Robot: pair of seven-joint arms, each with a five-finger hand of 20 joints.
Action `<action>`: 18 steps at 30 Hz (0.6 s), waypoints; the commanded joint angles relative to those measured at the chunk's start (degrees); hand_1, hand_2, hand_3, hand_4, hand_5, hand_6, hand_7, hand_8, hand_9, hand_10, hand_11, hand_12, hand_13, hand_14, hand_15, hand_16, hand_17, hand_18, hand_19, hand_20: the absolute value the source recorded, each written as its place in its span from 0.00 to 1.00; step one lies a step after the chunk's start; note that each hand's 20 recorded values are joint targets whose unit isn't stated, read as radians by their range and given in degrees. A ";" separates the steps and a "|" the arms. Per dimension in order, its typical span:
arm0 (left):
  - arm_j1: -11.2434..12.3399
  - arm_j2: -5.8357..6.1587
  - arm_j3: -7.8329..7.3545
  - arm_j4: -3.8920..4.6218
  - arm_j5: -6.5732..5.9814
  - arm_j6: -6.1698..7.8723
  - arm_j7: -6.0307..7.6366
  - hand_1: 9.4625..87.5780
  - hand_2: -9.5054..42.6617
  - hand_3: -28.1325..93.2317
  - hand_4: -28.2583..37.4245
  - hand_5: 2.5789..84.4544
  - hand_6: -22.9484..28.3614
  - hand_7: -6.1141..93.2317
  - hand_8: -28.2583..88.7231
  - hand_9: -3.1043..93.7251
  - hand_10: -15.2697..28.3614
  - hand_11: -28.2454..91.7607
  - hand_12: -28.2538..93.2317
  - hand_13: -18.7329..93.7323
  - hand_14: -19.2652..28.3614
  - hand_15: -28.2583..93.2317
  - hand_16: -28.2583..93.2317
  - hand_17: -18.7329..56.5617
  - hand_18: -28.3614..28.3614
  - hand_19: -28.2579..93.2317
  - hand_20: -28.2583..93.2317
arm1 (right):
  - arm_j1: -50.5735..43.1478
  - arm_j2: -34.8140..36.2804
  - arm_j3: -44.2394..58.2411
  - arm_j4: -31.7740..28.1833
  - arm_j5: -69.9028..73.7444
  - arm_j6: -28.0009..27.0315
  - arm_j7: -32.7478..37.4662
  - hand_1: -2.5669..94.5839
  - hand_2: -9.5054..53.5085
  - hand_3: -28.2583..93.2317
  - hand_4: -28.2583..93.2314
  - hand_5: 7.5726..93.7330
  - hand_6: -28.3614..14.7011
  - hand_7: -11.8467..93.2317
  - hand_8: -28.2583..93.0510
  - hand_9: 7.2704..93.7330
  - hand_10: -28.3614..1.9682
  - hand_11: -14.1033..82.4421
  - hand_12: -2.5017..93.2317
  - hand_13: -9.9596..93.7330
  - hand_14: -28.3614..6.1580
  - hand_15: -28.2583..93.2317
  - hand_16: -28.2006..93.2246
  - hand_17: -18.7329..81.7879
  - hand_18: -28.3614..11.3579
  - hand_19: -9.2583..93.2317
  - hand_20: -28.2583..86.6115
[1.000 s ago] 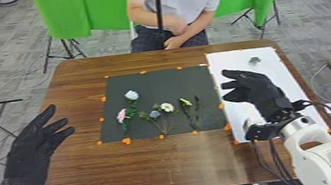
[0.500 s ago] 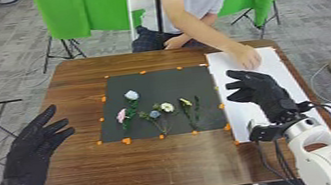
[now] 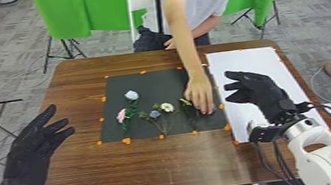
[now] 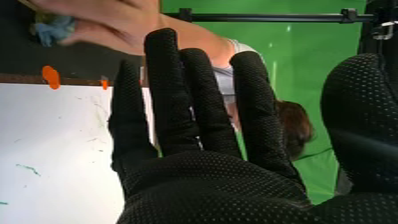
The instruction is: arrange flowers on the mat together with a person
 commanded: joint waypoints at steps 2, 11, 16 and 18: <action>0.68 0.23 0.54 0.01 -0.19 0.43 0.32 0.13 0.27 0.87 0.00 0.37 0.56 0.22 0.15 0.38 0.80 0.44 0.32 0.39 0.98 0.66 0.16 0.12 0.95 0.64 0.31 | -0.37 -0.38 -0.13 0.07 0.15 -0.36 -0.55 0.28 0.19 0.85 0.01 0.49 0.63 0.24 0.14 0.49 0.33 0.31 0.19 0.51 0.30 0.66 0.32 0.28 0.11 0.65 0.38; 0.41 0.75 0.83 0.20 -0.29 0.64 1.13 0.13 0.27 0.87 0.00 0.37 0.56 0.22 0.15 0.38 0.80 0.45 0.32 0.39 0.99 0.67 0.15 0.12 0.94 0.65 0.31 | -0.04 -0.18 -0.49 0.58 0.29 -0.91 -0.72 0.28 0.19 0.86 0.01 0.49 0.63 0.24 0.14 0.49 0.34 0.31 0.19 0.51 0.31 0.66 0.32 0.28 0.11 0.65 0.38; 0.20 1.23 1.09 0.34 -0.31 0.80 1.53 0.14 0.27 0.87 0.00 0.37 0.57 0.22 0.15 0.39 0.80 0.45 0.32 0.39 0.99 0.67 0.15 0.12 0.95 0.65 0.31 | 0.34 -0.30 -0.70 0.80 0.01 -1.49 -0.85 0.28 0.19 0.86 0.01 0.49 0.63 0.24 0.14 0.49 0.34 0.31 0.19 0.51 0.30 0.66 0.32 0.28 0.11 0.65 0.38; -0.19 1.30 1.21 0.39 -0.32 0.70 1.25 0.14 0.27 0.87 0.00 0.37 0.56 0.22 0.15 0.39 0.80 0.45 0.32 0.39 0.99 0.67 0.15 0.12 0.94 0.65 0.31 | 0.13 -0.19 -0.65 0.68 -0.03 -1.26 -1.06 0.28 0.19 0.86 0.01 0.49 0.63 0.24 0.14 0.49 0.34 0.31 0.19 0.51 0.31 0.66 0.32 0.28 0.11 0.65 0.38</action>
